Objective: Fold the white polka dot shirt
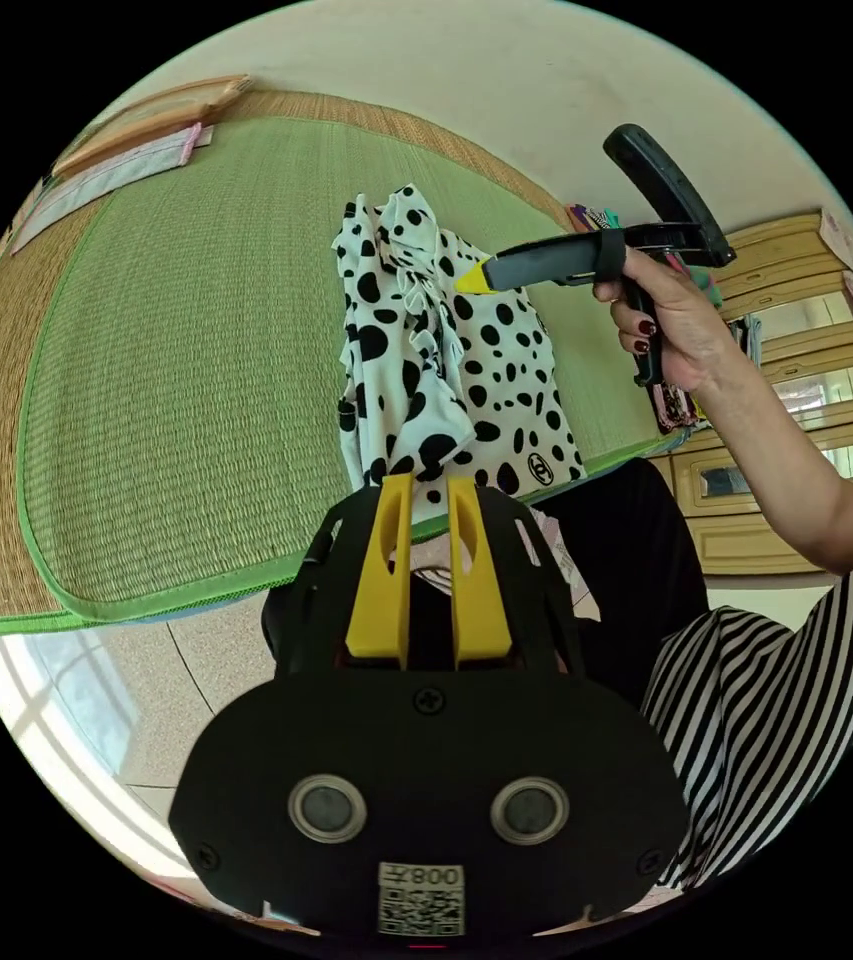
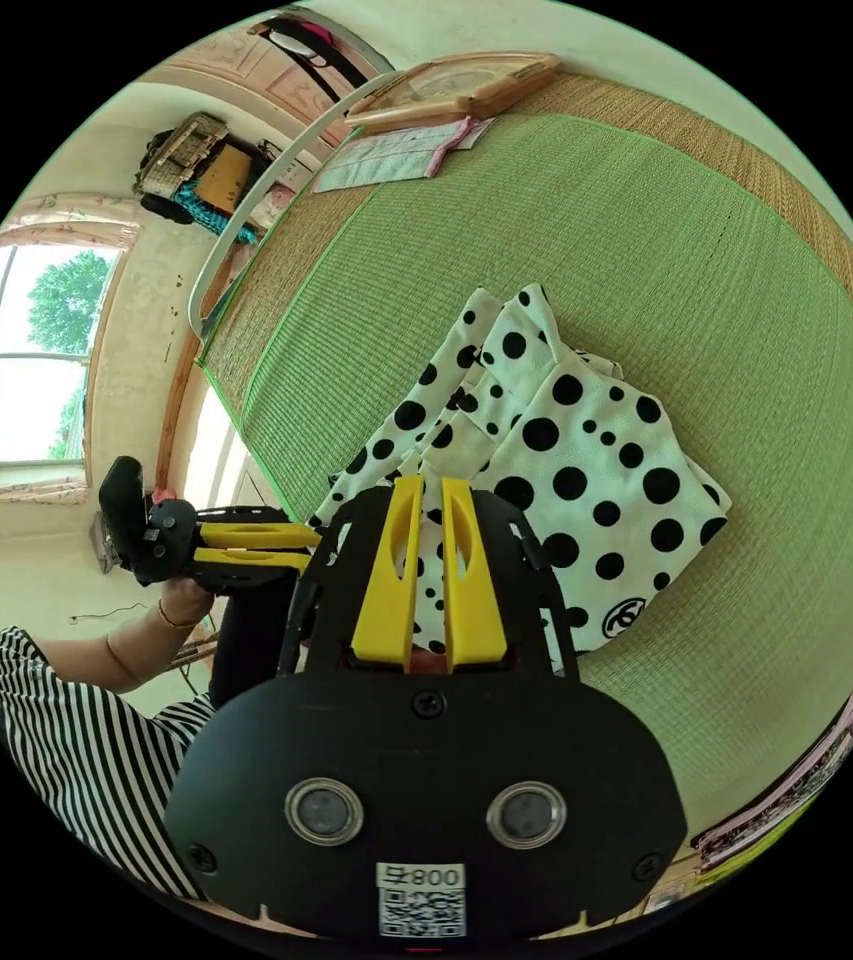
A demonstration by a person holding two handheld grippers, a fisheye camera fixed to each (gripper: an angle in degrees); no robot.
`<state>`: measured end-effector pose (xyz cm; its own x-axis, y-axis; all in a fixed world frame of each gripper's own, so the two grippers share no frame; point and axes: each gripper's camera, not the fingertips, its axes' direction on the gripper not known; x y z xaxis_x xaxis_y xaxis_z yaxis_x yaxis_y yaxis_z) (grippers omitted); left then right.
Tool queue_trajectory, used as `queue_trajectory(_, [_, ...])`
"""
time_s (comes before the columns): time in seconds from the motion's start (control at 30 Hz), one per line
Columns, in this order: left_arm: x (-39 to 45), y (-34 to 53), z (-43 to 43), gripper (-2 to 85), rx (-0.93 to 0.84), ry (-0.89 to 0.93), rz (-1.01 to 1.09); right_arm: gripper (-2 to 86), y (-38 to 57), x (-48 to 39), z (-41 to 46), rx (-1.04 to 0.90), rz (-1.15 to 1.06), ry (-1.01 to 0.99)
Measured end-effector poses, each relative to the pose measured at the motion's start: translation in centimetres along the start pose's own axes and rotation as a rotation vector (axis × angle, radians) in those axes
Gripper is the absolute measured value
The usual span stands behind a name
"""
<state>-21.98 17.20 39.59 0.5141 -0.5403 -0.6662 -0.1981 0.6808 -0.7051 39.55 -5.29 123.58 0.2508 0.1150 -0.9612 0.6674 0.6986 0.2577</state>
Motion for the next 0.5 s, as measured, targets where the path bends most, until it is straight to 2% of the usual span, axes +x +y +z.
queue_trajectory(0.13, [0.4, -0.6, -0.6, 1.0, 0.008, -0.089, -0.020, 1.4, 1.1, 0.7, 2.4, -0.048, 0.029, -0.056])
queue_trajectory(0.3, [0.3, -0.4, -2.1, 0.2, 0.083, -0.056, -0.077, 0.3, 1.3, -0.5, 4.7, -0.108, -0.029, -0.092])
queue_trajectory(0.43, [2.2, -0.3, -3.7, 0.1, 0.216, 0.038, -0.005, 0.1, 0.6, -1.6, 5.9, -0.117, -0.060, -0.088])
queue_trajectory(0.5, [2.9, -1.1, -3.3, 0.1, 0.187, 0.073, 0.037, 0.1, 0.3, -1.6, 5.8, -0.106, -0.057, -0.096])
